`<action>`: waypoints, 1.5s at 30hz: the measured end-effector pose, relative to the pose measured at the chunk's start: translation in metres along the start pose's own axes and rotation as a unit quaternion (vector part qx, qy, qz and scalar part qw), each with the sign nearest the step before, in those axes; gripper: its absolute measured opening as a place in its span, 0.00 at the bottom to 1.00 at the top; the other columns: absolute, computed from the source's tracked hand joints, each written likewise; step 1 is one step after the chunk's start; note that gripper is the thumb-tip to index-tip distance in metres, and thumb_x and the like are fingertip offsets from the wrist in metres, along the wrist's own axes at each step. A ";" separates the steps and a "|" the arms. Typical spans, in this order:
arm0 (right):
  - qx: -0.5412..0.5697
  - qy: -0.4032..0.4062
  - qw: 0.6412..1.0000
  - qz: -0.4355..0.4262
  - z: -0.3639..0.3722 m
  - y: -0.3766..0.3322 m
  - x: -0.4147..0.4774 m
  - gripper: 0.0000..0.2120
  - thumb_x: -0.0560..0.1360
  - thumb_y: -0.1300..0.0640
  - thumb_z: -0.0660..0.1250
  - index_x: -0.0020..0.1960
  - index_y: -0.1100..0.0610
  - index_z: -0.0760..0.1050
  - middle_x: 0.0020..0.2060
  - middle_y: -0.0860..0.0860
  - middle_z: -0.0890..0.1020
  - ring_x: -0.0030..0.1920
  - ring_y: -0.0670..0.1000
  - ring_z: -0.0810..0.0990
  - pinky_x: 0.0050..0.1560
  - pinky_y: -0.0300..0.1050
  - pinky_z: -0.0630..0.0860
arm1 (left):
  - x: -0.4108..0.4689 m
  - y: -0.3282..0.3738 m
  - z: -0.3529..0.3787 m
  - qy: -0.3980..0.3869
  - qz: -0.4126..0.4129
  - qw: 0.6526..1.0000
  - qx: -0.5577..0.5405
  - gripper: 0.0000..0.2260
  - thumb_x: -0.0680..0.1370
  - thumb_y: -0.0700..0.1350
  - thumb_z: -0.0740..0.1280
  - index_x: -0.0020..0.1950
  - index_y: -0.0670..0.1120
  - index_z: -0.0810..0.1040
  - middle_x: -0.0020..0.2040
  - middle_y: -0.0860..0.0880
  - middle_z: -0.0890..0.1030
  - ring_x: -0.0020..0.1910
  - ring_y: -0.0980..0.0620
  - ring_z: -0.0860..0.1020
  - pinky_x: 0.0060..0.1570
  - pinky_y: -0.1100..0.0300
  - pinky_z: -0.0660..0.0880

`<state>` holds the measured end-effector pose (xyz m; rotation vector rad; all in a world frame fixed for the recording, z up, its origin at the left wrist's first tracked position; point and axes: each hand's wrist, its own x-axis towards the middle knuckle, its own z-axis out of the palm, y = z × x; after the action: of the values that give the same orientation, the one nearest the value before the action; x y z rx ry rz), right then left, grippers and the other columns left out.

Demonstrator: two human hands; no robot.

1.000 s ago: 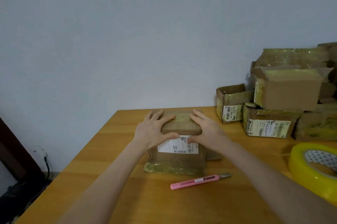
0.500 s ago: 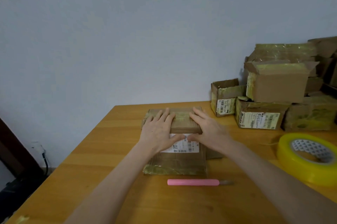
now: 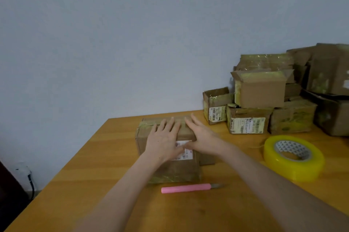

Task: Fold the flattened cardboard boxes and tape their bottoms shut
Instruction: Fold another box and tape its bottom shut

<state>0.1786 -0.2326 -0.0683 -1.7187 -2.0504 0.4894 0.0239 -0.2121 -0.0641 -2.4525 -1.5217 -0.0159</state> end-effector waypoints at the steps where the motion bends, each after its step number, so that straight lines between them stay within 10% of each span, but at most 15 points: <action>1: 0.022 0.009 1.000 0.016 0.000 0.003 -0.007 0.42 0.74 0.50 0.68 0.77 0.46 0.42 0.76 0.47 0.40 0.76 0.54 0.52 0.70 0.54 0.61 | 0.000 0.004 0.000 -0.001 -0.004 1.000 0.003 0.36 0.77 0.64 0.57 0.78 0.52 0.44 0.79 0.47 0.46 0.77 0.46 0.48 0.75 0.45 0.49; 8: -0.096 0.148 0.972 0.156 -0.031 0.065 -0.069 0.26 0.76 0.50 0.64 0.72 0.50 0.62 0.68 0.49 0.65 0.64 0.52 0.69 0.58 0.47 0.73 | 0.014 0.022 -0.020 -0.003 -0.026 0.999 -0.023 0.37 0.76 0.60 0.60 0.78 0.48 0.47 0.78 0.49 0.51 0.77 0.48 0.51 0.73 0.45 0.54; 15: -0.227 0.069 0.909 0.344 -0.040 0.125 -0.122 0.24 0.74 0.46 0.66 0.67 0.54 0.68 0.63 0.54 0.74 0.65 0.55 0.70 0.68 0.53 0.64 | 0.012 0.026 -0.014 0.040 -0.039 0.998 -0.041 0.33 0.76 0.60 0.59 0.77 0.48 0.54 0.76 0.49 0.60 0.74 0.49 0.60 0.71 0.51 0.60; 19: -0.197 0.121 0.925 0.303 -0.046 0.120 -0.123 0.16 0.77 0.48 0.63 0.62 0.51 0.73 0.54 0.51 0.80 0.55 0.52 0.78 0.53 0.45 0.74 | 0.008 0.004 -0.013 0.058 -0.016 0.997 -0.045 0.32 0.75 0.60 0.63 0.76 0.52 0.60 0.75 0.51 0.63 0.73 0.50 0.61 0.70 0.54 0.59; 26: 0.269 0.203 0.938 0.077 -0.104 0.024 -0.073 0.13 0.75 0.53 0.66 0.55 0.59 0.80 0.48 0.56 0.82 0.44 0.52 0.79 0.45 0.48 0.75 | -0.002 -0.023 -0.003 0.030 -0.004 0.994 -0.105 0.37 0.73 0.66 0.63 0.77 0.55 0.54 0.74 0.49 0.65 0.70 0.48 0.67 0.69 0.49 0.62; 32: 0.253 0.117 0.960 0.038 -0.119 -0.060 0.001 0.14 0.71 0.49 0.67 0.33 0.58 0.73 0.25 0.51 0.74 0.28 0.49 0.70 0.30 0.40 0.65 | -0.009 -0.038 0.001 0.071 0.019 0.976 -0.203 0.33 0.71 0.55 0.70 0.73 0.50 0.61 0.67 0.52 0.72 0.65 0.52 0.71 0.64 0.56 0.68; 34: 0.220 0.082 0.971 0.040 -0.112 -0.069 0.019 0.15 0.71 0.48 0.67 0.31 0.54 0.68 0.25 0.49 0.70 0.28 0.49 0.68 0.30 0.41 0.64 | -0.008 -0.048 -0.004 0.052 -0.010 0.929 -0.365 0.28 0.73 0.50 0.69 0.70 0.54 0.62 0.66 0.57 0.71 0.63 0.56 0.72 0.64 0.56 0.69; 39: 0.177 0.038 0.983 0.033 -0.106 -0.074 0.043 0.14 0.71 0.46 0.67 0.41 0.57 0.74 0.35 0.53 0.75 0.34 0.51 0.73 0.36 0.43 0.68 | 0.008 -0.070 -0.034 0.076 -0.171 0.633 -0.752 0.20 0.76 0.56 0.65 0.62 0.44 0.76 0.59 0.51 0.80 0.56 0.52 0.79 0.60 0.53 0.73; 45: 0.199 -0.004 0.980 -0.017 -0.105 -0.064 0.052 0.21 0.71 0.42 0.69 0.56 0.55 0.78 0.49 0.53 0.82 0.46 0.50 0.80 0.49 0.45 0.75 | 0.024 -0.074 -0.044 0.200 -0.231 0.634 -0.710 0.08 0.76 0.44 0.70 0.40 0.42 0.81 0.34 0.50 0.81 0.29 0.57 0.76 0.34 0.63 0.76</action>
<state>0.1727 -0.1929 0.0590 -1.4409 -1.8290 0.8327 -0.0244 -0.1696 -0.0022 -2.2093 -2.1836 -2.5142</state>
